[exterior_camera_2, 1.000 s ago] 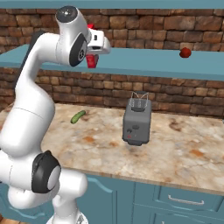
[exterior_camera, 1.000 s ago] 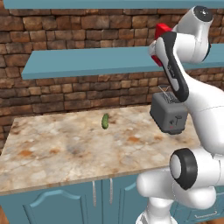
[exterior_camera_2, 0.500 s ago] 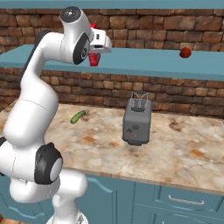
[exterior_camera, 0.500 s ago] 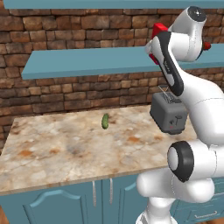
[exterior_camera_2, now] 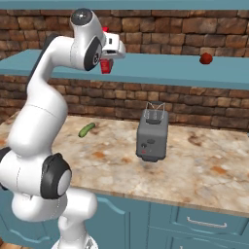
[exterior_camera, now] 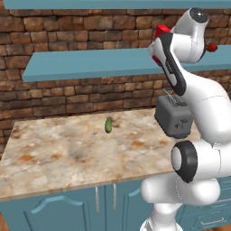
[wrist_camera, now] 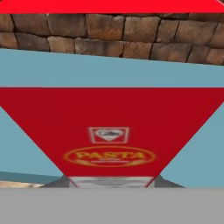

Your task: Pick the boxed food and bar from the counter and place them in the cabinets closest to them.

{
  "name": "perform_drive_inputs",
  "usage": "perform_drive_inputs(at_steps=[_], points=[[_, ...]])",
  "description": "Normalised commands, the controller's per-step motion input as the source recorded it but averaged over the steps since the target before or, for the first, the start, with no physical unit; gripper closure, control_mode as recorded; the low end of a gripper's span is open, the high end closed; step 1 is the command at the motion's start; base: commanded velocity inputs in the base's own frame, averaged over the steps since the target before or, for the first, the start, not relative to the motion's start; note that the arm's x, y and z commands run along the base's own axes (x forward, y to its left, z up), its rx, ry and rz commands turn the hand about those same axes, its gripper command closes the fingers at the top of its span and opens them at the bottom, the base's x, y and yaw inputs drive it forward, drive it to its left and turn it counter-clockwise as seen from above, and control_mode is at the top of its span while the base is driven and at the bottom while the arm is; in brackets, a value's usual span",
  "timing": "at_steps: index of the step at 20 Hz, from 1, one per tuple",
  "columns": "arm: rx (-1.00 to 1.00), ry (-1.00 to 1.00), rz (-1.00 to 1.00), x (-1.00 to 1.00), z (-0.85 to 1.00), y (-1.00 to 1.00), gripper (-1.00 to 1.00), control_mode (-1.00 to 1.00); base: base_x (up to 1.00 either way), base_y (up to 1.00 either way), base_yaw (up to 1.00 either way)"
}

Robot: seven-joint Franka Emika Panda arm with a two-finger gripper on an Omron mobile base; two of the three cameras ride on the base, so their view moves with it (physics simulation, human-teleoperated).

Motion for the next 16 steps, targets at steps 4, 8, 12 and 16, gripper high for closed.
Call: perform_drive_inputs(at_steps=[4, 8, 12, 16], points=[[0.00, 0.00, -0.01, 0.24, -0.01, 0.00, 1.00, -1.00, 0.00, 0.00, 0.00], [0.00, 0.00, -0.01, 0.27, 0.00, 0.00, 1.00, -1.00, 0.00, 0.00, 0.00], [0.00, 0.00, 0.00, 0.17, 0.00, 0.00, 1.00, -1.00, 0.00, 0.00, 0.00], [0.00, 0.00, 0.00, 0.12, 0.00, 0.00, 1.00, -1.00, 0.00, 0.00, 0.00]])
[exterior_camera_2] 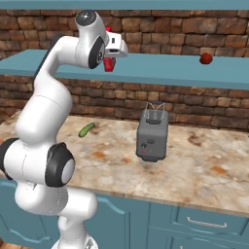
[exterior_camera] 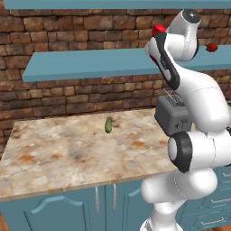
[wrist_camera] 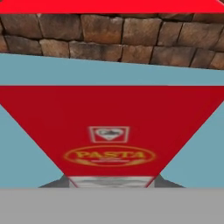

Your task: Pick the boxed food and bar from the counter and place them in the cabinets closest to them.

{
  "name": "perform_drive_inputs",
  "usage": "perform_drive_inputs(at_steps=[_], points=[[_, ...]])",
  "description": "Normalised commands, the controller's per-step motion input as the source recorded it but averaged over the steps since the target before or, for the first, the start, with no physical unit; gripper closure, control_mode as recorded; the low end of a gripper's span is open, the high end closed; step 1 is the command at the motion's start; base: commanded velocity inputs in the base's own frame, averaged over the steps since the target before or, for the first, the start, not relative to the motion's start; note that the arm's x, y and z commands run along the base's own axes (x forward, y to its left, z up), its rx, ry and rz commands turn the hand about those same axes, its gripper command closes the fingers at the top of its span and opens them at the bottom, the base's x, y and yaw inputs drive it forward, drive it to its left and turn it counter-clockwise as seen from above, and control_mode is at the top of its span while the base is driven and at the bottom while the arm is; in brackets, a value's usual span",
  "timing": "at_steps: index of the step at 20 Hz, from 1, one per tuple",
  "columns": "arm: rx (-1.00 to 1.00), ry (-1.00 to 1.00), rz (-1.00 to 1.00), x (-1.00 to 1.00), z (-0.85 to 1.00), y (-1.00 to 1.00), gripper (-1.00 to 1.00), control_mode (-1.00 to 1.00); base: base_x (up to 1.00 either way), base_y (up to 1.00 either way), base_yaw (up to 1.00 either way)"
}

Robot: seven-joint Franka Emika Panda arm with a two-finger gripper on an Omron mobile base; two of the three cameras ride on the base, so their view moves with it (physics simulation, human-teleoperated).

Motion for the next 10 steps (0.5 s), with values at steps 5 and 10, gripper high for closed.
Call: perform_drive_inputs(at_steps=[5, 10], points=[[0.01, 0.00, 0.00, 0.09, 0.00, -0.01, 1.00, -1.00, 0.00, 0.00, 0.00], [0.02, 0.00, -0.02, 0.02, 0.00, -0.03, 1.00, -1.00, 0.00, 0.00, 0.00]])
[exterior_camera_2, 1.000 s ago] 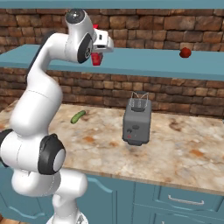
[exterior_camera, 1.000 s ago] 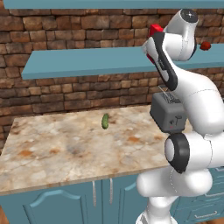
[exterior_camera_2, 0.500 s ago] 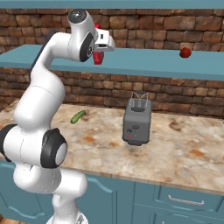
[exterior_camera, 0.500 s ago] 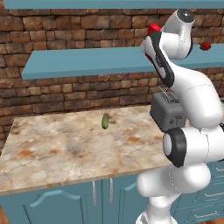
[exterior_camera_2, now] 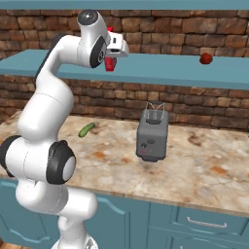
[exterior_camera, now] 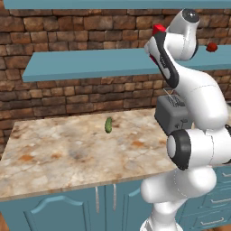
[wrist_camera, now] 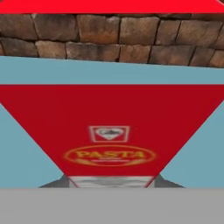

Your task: Pick the boxed food and bar from the counter and place them in the cabinets closest to them.

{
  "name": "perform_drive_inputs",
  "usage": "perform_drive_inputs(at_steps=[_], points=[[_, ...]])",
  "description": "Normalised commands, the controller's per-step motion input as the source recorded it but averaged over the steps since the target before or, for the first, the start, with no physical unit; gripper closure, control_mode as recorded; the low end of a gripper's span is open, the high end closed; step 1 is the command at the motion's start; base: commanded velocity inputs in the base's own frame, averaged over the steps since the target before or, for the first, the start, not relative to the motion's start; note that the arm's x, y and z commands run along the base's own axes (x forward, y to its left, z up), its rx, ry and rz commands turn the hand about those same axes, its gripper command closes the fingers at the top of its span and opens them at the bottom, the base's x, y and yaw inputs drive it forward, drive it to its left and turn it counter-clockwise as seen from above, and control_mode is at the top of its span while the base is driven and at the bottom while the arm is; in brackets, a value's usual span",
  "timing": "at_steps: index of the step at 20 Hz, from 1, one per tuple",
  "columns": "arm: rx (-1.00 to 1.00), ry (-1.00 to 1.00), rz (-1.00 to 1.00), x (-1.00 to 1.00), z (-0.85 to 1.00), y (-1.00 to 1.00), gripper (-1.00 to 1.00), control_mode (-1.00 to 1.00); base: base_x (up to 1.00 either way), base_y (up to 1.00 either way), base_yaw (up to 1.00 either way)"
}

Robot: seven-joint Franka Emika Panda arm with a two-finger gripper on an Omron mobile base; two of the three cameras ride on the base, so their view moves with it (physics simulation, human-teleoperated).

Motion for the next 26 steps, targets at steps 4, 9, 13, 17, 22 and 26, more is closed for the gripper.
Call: perform_drive_inputs(at_steps=[4, 9, 13, 17, 22, 26], points=[[0.00, 0.00, 0.00, 0.00, 0.00, 0.00, -1.00, -1.00, 0.00, 0.00, 0.00], [0.00, 0.00, 0.00, 0.00, 0.00, 0.00, -1.00, -1.00, 0.00, 0.00, 0.00], [0.00, 0.00, 0.00, 0.00, 0.00, 0.00, -1.00, -1.00, 0.00, 0.00, 0.00], [0.00, 0.00, -0.01, -0.10, 0.04, -0.03, -1.00, -1.00, 0.00, 0.00, 0.00], [0.00, 0.00, 0.00, -0.68, 0.02, -0.17, -1.00, -1.00, 0.00, 0.00, 0.00], [0.00, -0.01, -0.02, -0.95, 0.00, -0.20, -1.00, -1.00, 0.00, 0.00, 0.00]])
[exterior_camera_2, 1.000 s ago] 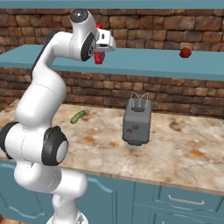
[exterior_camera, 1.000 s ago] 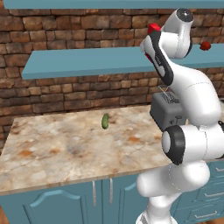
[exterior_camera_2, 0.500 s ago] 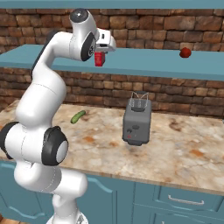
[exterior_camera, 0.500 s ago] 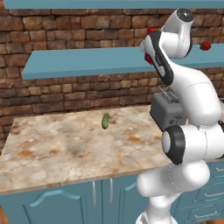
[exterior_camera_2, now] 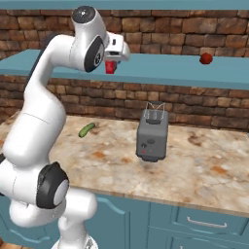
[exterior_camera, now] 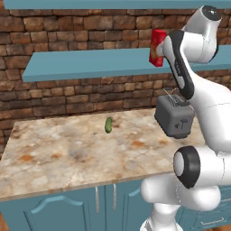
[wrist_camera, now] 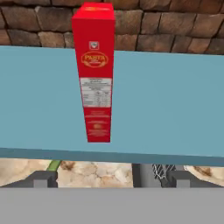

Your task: Pick the boxed food and bar from the counter and place them in the cabinets closest to them.

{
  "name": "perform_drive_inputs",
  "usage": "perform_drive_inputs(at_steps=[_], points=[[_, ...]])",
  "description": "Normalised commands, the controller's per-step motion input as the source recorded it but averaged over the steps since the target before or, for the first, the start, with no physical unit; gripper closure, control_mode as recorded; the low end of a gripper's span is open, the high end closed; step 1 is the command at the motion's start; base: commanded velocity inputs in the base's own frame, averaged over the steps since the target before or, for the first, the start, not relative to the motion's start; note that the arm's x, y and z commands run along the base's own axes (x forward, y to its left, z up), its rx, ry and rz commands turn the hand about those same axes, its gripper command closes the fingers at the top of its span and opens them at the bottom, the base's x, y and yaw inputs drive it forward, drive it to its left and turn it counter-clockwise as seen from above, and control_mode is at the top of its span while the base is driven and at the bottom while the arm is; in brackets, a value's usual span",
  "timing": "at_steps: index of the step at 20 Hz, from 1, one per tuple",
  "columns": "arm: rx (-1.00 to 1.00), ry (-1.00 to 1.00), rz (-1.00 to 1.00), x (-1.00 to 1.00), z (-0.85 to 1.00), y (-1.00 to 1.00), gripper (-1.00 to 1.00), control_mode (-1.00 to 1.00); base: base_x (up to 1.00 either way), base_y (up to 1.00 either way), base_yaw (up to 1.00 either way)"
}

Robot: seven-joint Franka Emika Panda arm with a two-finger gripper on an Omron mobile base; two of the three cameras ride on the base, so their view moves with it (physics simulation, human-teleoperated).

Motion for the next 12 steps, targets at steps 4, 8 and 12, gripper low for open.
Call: perform_drive_inputs(at_steps=[4, 8, 12], points=[[0.00, -0.09, -0.02, -1.00, -0.06, -0.16, -1.00, -1.00, 0.00, 0.00, 0.00], [0.00, -0.13, 0.00, -1.00, -0.15, -0.13, -1.00, -1.00, 0.00, 0.00, 0.00], [0.00, -0.22, 0.00, -1.00, -0.30, -0.07, -1.00, -1.00, 0.00, 0.00, 0.00]])
